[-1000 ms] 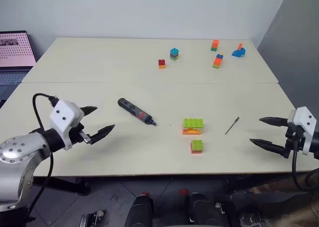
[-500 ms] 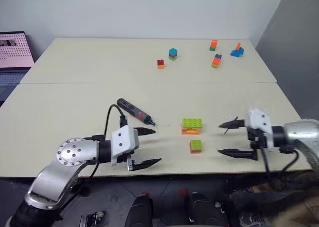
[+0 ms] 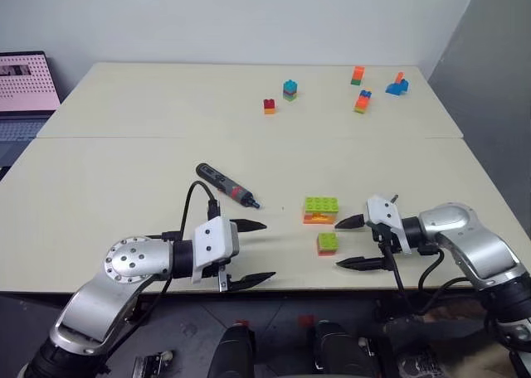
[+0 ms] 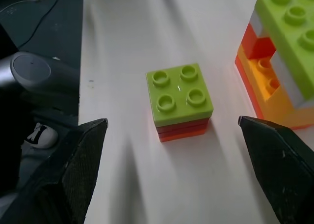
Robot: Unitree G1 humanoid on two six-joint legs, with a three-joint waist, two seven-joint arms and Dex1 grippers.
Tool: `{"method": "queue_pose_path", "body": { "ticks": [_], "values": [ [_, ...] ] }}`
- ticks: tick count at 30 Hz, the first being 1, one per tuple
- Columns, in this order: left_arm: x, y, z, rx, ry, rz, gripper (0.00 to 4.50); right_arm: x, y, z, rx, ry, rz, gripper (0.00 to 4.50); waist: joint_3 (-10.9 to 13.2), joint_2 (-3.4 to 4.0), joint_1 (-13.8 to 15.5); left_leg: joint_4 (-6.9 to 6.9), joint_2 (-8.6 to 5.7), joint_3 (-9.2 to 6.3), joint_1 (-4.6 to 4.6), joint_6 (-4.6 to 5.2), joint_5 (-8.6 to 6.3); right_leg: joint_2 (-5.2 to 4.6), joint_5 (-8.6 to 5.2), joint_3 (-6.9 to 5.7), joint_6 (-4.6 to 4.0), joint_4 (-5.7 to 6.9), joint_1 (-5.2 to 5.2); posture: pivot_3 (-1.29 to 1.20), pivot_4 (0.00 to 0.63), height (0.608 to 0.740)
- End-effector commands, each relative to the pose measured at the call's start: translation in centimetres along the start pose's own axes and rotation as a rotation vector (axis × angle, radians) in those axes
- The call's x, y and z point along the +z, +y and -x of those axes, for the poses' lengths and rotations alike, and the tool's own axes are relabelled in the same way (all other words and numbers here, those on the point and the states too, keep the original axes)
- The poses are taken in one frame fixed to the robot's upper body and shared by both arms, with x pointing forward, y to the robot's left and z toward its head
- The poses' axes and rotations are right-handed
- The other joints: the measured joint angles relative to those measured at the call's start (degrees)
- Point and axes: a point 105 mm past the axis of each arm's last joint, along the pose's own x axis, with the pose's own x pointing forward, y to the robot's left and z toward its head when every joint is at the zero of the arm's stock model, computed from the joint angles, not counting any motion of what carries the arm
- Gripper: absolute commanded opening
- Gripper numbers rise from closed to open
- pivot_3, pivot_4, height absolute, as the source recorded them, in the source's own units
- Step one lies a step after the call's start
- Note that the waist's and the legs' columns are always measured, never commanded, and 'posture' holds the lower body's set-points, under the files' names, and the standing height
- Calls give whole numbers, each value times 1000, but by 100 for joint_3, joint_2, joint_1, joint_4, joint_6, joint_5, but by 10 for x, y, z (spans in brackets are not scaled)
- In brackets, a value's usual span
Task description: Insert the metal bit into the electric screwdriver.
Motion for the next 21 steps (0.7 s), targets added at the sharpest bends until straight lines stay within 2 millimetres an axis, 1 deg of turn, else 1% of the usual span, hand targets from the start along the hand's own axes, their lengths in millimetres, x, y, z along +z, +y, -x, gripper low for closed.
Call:
{"method": "queue_pose_path", "body": {
  "ticks": [1, 2, 5, 9, 14, 16, 17, 20, 21],
  "values": [
    [10, -3, -2, -6, -27, -43, 4500, 8, -3, -2, -15, -26, 57, 3460, 0, 0, 0, 1, 0, 0, 1, 0, 0, 0, 0, 0, 0, 2, 0, 0, 150, 740],
    [10, -3, -3, -6, -32, -40, 4500, 8, -2, -3, -13, -36, 62, 3242, 0, 0, 0, 2, 0, -1, 2, 0, 0, 0, 0, 0, 0, 4, 0, 0, 150, 740],
    [10, -2, -4, -8, -38, -38, 4500, 8, -3, -6, -25, -47, 64, 2339, 0, 0, 0, 4, 0, -1, 3, 0, 1, 0, 0, 0, 0, 7, 0, 0, 150, 740],
    [9, -1, -7, -22, -44, -40, 4500, 8, -7, -8, -56, -59, 69, 1464, 0, 0, 1, 4, 0, -1, 3, 0, 1, 1, 0, 0, 0, 7, 1, 0, 150, 740],
    [9, 0, -8, -26, -49, -39, 4500, 8, -5, -7, -54, -61, 72, 1441, 0, 0, 1, 4, 0, -1, 3, 0, 1, 1, 0, 1, 0, 7, 0, 0, 150, 740],
    [10, 1, -9, -21, -62, -34, 4500, 11, -5, -1, -69, -73, 70, 1441, 0, 0, 1, 4, 0, -1, 3, 0, 1, 1, 0, 0, 0, 7, 1, 0, 150, 740],
    [12, 1, -10, -16, -73, -29, 4500, 12, -4, 4, -78, -73, 71, 1441, 0, 0, 6, 4, 0, -1, 2, 0, 1, 1, 0, 0, 0, 7, 1, 0, 150, 740],
    [21, 5, -13, 8, -129, 1, 4500, 12, -3, 35, -156, -68, 34, 1441, 0, 0, 41, 4, -3, -3, -1, 0, 1, 0, -1, 0, 0, 7, 1, 0, 150, 740],
    [23, 6, -14, 12, -140, 6, 4500, 11, -3, 42, -177, -65, 22, 1441, 0, 0, 38, 4, -5, -3, -2, 0, 1, -2, -1, 1, 1, 6, 1, 0, 150, 740]
  ]
}}
